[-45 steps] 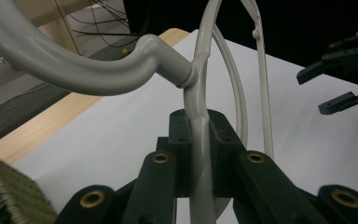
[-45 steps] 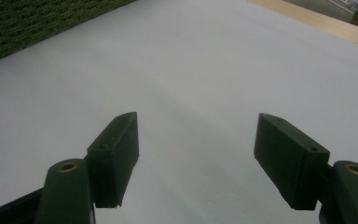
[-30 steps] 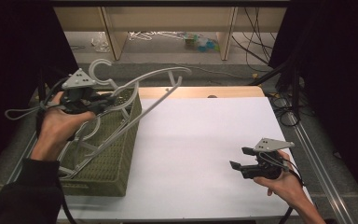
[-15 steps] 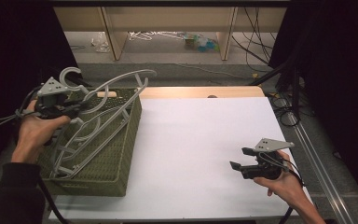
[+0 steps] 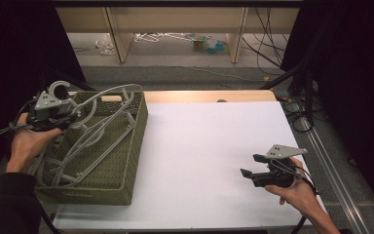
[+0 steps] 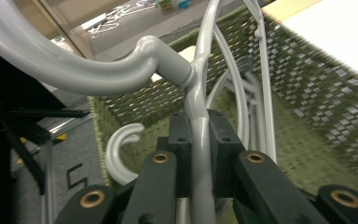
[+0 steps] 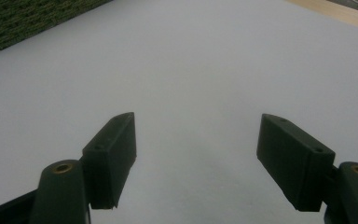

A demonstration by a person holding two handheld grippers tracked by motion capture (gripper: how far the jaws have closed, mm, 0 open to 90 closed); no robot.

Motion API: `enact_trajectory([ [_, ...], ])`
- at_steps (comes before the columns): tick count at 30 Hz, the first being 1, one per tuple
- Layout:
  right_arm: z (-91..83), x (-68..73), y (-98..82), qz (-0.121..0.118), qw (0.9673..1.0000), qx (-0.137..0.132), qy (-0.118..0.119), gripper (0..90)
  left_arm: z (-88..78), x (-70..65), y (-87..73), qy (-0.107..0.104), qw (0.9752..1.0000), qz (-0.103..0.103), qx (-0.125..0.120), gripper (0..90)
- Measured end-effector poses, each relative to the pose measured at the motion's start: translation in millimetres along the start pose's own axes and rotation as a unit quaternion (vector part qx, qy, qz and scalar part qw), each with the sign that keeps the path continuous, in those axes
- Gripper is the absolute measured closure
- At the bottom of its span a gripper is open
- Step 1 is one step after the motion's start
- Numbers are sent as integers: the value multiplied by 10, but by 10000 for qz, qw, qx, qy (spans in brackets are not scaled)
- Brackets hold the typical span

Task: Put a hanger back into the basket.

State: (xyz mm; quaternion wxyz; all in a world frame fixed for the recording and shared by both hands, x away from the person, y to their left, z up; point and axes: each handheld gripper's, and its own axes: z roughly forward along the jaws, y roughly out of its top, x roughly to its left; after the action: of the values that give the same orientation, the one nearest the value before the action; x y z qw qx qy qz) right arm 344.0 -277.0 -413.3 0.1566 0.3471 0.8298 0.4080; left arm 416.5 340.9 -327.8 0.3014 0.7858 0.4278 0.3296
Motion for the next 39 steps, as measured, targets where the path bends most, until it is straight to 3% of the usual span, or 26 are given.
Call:
enact_trajectory([
  [11, -4, -5, -4, -13, 10000, 4, 4, 290, 220, -12, -185, -87, 9998, 122, 157, 814],
  [18, 1, -2, -13, -3, 10000, 26, -11, 290, 252, 54, -342, -37, 9994, -59, 338, 814],
  [28, 23, 6, -22, -18, 10000, 79, 15, 290, 495, -108, -410, -482, 9976, -24, 503, 803],
  [31, 26, 7, -20, -25, 9999, 106, 35, 290, 542, -123, -426, -444, 9962, 173, 735, 791],
  [36, 27, 5, -23, -21, 9999, 118, 44, 290, 522, -106, -437, -435, 9963, -62, 732, 731],
  [39, 29, 10, -23, -2, 9999, 130, 59, 289, 504, -84, -434, -179, 9959, -98, 884, 615],
])
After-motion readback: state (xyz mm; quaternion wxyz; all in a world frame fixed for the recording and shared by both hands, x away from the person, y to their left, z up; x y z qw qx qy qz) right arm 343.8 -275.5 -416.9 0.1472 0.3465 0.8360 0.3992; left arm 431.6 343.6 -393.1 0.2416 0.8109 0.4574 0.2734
